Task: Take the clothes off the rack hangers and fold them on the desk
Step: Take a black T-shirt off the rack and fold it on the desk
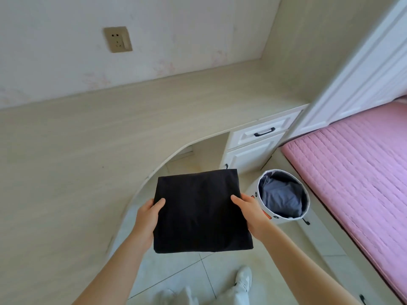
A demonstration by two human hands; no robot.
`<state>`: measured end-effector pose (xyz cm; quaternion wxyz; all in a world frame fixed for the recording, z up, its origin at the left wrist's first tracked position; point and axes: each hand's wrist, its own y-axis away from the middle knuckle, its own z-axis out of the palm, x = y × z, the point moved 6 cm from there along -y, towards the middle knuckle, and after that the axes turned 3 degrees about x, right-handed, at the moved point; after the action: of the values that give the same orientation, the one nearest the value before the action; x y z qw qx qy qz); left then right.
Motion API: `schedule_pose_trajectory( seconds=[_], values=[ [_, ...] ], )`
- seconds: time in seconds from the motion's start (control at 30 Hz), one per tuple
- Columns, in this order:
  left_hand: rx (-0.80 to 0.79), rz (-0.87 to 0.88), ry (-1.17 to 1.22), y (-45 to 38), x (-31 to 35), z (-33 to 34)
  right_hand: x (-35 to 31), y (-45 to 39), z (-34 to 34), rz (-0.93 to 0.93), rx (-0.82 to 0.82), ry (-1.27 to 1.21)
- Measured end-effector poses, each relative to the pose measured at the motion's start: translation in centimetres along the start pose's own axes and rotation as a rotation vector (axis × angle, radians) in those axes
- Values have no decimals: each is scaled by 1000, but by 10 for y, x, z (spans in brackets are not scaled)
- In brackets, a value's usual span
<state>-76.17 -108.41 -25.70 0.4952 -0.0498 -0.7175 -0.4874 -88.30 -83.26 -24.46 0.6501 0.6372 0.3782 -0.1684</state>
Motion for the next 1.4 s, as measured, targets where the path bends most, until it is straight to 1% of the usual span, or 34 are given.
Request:
schedule_pose_trajectory(
  seconds=[0.17, 0.33, 0.4, 0.5, 0.63, 0.73, 0.8, 0.93, 1.03, 1.13, 1.17, 1.2, 1.3, 1.4],
  values=[
    [-81, -18, -97, 8, -16, 115, 13, -16, -113, 16, 84, -99],
    [-123, -79, -155, 13, -42, 234, 19, -44, -230, 46, 158, -65],
    [-132, -101, -171, 13, -48, 273, 19, -56, -264, 52, 167, -45],
    [-150, -116, -202, 9, -56, 335, 18, -82, -320, 52, 228, -10],
    [-178, -99, -247, -12, -60, 402, 20, -120, -370, 62, 312, 27],
    [-199, -62, -275, -37, -65, 447, 25, -154, -396, 70, 364, -6],
    [-203, -34, -337, -61, -74, 474, 31, -182, -410, 53, 408, -25],
    [-207, 4, -442, -117, -102, 520, 53, -239, -428, 44, 473, -49],
    [-191, 6, -493, -169, -134, 554, 80, -301, -440, 73, 505, -57],
    [-178, -9, -501, -216, -168, 577, 107, -353, -448, 97, 533, -63],
    [-171, -10, -505, -217, -167, 580, 106, -353, -450, 98, 538, -61],
    [-165, -22, -508, -237, -184, 586, 122, -375, -450, 114, 537, -59],
    [-128, 22, -546, -271, -208, 600, 148, -415, -450, 126, 540, -30],
    [-93, 112, -589, -300, -233, 612, 175, -452, -446, 109, 564, 6]
  ],
)
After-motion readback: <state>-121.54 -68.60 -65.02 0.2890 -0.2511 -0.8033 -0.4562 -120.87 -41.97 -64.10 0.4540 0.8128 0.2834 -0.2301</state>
